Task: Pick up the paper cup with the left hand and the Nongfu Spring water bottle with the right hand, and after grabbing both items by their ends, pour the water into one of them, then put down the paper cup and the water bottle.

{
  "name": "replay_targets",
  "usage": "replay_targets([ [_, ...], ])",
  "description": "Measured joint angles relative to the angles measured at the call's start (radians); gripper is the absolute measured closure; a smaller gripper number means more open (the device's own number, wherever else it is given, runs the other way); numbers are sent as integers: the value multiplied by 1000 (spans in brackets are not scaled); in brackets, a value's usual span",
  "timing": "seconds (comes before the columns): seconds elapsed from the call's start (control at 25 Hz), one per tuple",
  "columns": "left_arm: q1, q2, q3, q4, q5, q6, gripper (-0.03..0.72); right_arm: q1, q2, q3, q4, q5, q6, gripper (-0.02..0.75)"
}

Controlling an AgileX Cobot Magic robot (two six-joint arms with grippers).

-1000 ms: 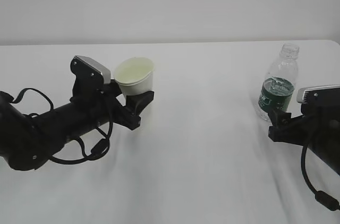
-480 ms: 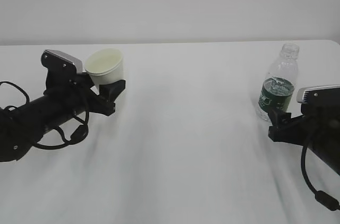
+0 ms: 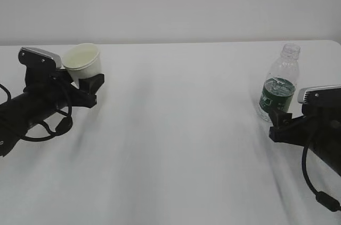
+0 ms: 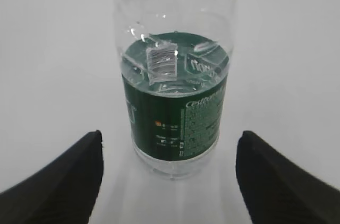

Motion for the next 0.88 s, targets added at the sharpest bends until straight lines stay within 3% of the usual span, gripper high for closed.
replay_targets([
  [0.88, 51, 2, 0, -115, 0, 46, 211, 0, 0, 0, 0, 0, 0, 145],
])
